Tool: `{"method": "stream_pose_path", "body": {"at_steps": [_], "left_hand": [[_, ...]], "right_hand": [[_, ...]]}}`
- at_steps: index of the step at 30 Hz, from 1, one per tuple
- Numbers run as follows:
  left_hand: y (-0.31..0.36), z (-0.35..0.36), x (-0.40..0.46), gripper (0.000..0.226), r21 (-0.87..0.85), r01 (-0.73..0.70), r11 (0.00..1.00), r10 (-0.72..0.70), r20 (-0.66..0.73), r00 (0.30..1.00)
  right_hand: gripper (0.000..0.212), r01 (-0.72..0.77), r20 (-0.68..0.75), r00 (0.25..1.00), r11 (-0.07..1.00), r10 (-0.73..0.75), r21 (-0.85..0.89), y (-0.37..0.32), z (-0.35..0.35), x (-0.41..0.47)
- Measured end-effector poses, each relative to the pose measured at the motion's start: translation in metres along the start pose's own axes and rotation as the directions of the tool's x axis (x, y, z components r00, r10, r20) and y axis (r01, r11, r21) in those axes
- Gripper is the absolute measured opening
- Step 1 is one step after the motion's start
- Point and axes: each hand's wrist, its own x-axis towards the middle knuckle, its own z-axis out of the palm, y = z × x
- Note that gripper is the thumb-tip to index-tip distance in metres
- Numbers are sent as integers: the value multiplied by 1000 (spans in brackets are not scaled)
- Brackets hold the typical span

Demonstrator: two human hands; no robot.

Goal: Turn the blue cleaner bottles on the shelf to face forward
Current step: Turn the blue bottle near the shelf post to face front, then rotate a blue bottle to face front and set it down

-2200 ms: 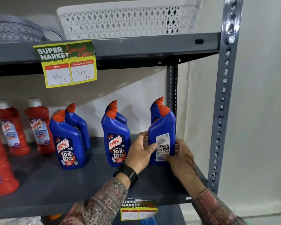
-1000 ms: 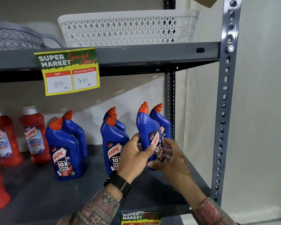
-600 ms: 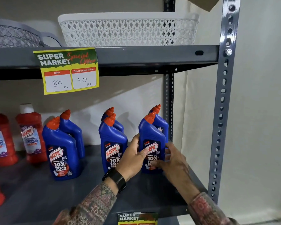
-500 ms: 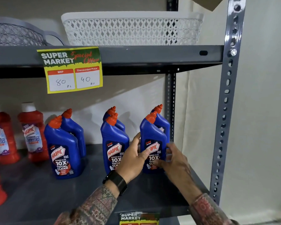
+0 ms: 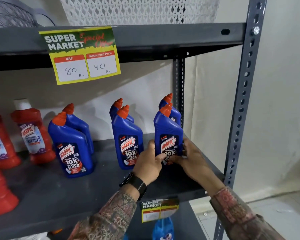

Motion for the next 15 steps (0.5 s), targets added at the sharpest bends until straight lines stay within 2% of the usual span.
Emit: {"method": "stream_pose_path", "body": {"at_steps": [9,11,13,15], "left_hand": [[0,6,-52,38,-92,-92,992,85,-71,994],[0,4,-56,37,-164,-70,984,63,-49,997],[-4,0,-57,35,-258,-4,966,12,32,999],[-8,-1,-57,35,-279,25,960,-13,43,999]], "right_hand": [[57,57,-6,998,998,-57,-40,-2,-17,-54],[59,56,18,998,998,-56,-29,0,-20,-57],[62,54,33,998,998,-53,-16,4,-21,-59],[61,65,-14,998,998,-66,-22,6,-22,-66]]}}
